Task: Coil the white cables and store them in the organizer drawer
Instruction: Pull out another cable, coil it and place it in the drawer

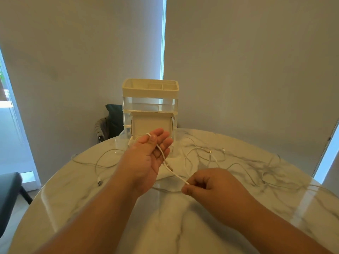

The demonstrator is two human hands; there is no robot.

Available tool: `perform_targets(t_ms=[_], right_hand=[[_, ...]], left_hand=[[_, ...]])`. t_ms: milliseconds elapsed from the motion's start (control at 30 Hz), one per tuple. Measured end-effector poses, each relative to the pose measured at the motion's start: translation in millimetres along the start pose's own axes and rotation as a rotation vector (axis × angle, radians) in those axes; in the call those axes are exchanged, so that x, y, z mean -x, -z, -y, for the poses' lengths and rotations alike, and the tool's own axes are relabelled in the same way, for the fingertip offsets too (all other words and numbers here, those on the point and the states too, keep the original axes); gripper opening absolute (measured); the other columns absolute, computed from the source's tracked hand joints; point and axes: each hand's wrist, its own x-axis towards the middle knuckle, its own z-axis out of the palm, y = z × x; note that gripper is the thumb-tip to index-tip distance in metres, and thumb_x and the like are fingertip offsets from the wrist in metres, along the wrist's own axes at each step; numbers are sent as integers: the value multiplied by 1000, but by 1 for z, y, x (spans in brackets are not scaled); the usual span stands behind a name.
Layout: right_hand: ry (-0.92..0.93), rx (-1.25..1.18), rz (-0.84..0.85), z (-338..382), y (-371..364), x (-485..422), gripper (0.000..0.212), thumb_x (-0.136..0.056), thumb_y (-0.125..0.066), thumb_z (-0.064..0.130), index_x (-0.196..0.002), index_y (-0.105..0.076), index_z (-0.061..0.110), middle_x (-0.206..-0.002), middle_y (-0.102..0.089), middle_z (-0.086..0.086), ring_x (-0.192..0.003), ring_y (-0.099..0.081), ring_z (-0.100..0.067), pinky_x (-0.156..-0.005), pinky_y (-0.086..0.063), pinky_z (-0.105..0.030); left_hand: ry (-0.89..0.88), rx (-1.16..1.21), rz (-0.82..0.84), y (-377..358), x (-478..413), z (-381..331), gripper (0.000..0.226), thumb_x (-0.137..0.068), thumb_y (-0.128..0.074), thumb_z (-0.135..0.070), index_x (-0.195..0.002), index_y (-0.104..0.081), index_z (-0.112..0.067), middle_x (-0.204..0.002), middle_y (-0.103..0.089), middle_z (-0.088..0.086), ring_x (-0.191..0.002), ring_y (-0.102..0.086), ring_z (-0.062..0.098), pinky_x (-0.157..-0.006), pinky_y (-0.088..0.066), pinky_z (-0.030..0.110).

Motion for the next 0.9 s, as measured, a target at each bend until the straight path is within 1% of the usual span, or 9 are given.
perform_targets(t_ms=[133, 233, 333, 433, 500, 567, 733, 800, 900], right_hand=[[111, -37, -12, 7, 2, 4, 22, -90, -63, 43, -76, -66, 27, -75, -63, 10, -70, -55, -4, -60, -41, -20], [193, -38, 58, 11, -2, 5, 25, -95, -58, 38, -83, -65, 17, -77, -62, 1, -74, -56, -11, -67, -45, -30], [209, -35, 32, 12, -1, 5, 19, -95, -57, 36, -95, -69, 21, -81, -65, 4, -78, -59, -10, -72, -48, -32], [245, -3, -15, 12, 4, 6, 16, -95, -58, 35, -94, -70, 25, -80, -64, 11, -79, -58, -6, -69, -46, -26], [253, 24, -134, 10, 10, 7, 15, -93, -60, 37, -94, -71, 27, -80, -65, 14, -80, -58, -3, -68, -44, -22], [244, 44, -267, 7, 16, 7, 11, -90, -63, 39, -94, -73, 35, -78, -63, 16, -81, -57, -3, -64, -42, -20], [346, 126, -391, 4, 24, 3, 15, -90, -61, 31, -82, -72, 36, -80, -60, 22, -78, -54, 5, -66, -36, -10], [366, 128, -416, 0, 26, 2, 17, -91, -58, 33, -81, -72, 35, -71, -60, 19, -77, -54, 2, -71, -38, -11], [356, 163, -423, -6, 28, 0, 23, -91, -51, 40, -81, -71, 35, -69, -59, 20, -79, -53, -1, -72, -40, -17]], left_hand=[[-42, -6, -63, -1, -2, 0, 27, -105, -39, -18, -118, -61, -11, -105, -75, 5, -96, -73, 18, -84, -56, 33], [-33, 21, -144, 1, -5, 1, 26, -106, -39, -18, -118, -60, -10, -108, -73, 8, -92, -74, 18, -84, -57, 36], [-47, -6, -163, 4, -6, -3, 25, -105, -40, -17, -118, -61, -9, -101, -76, 7, -90, -74, 18, -80, -59, 34], [-253, -450, -21, 3, 2, 3, 23, -103, -44, -14, -110, -65, -11, -90, -75, -2, -83, -73, 14, -74, -59, 29], [-397, -830, 131, 2, 7, 11, 24, -102, -45, -14, -103, -68, -20, -90, -71, -7, -79, -69, 11, -70, -55, 25], [-419, -1019, 261, -2, 11, 16, 24, -102, -46, -18, -100, -68, -27, -86, -69, -14, -77, -65, 6, -68, -52, 20], [-289, -1142, 388, -10, 18, 20, 36, -103, -39, -35, -79, -63, -23, -71, -60, -12, -65, -54, 0, -66, -47, 22], [-204, -1128, 418, -12, 21, 20, 44, -104, -32, -37, -76, -63, -25, -71, -60, -10, -65, -53, -1, -67, -48, 23], [-104, -1131, 494, -16, 27, 17, 45, -106, -26, -35, -81, -63, -36, -72, -63, -15, -68, -55, -3, -65, -49, 14]])
